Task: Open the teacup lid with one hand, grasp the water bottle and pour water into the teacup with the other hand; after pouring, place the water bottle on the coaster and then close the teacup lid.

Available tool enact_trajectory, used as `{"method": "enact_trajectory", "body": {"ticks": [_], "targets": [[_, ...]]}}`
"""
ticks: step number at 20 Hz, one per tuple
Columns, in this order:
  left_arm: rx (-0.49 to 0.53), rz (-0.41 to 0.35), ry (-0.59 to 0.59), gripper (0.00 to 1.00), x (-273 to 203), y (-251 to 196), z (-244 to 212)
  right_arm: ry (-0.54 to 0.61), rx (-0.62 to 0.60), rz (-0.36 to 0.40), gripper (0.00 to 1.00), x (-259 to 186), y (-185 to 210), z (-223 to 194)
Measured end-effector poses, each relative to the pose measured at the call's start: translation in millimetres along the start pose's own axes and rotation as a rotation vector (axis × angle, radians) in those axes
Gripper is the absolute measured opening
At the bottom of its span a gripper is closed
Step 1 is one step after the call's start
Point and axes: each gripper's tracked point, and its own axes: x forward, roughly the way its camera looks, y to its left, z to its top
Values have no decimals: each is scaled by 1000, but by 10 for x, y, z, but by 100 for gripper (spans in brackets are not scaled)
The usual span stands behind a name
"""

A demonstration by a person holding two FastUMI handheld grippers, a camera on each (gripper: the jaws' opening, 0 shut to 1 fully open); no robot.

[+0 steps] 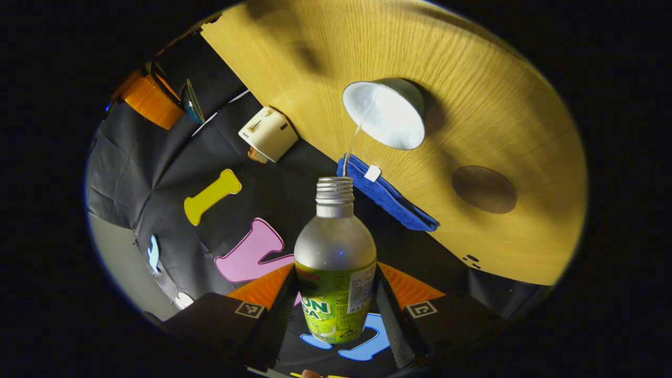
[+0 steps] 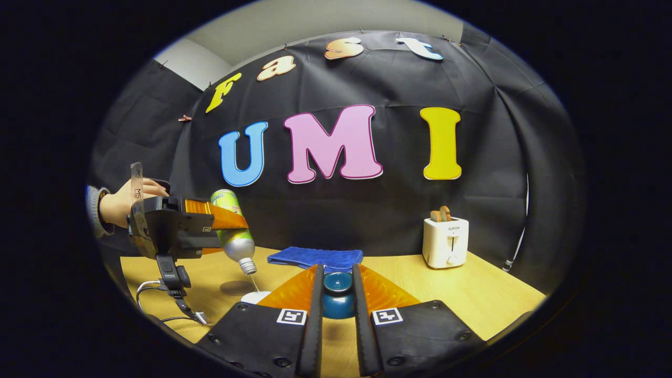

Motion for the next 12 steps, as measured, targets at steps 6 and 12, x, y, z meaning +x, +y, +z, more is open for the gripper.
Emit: {"method": "enact_trajectory", "body": {"ticks": [6, 12], "targets": [[-53, -41, 7, 82, -50, -13, 30, -7, 1, -10, 31, -11, -49, 26], [-536, -72, 26, 82, -47, -39, 163, 7, 4, -10, 31, 12, -45, -28]]}}
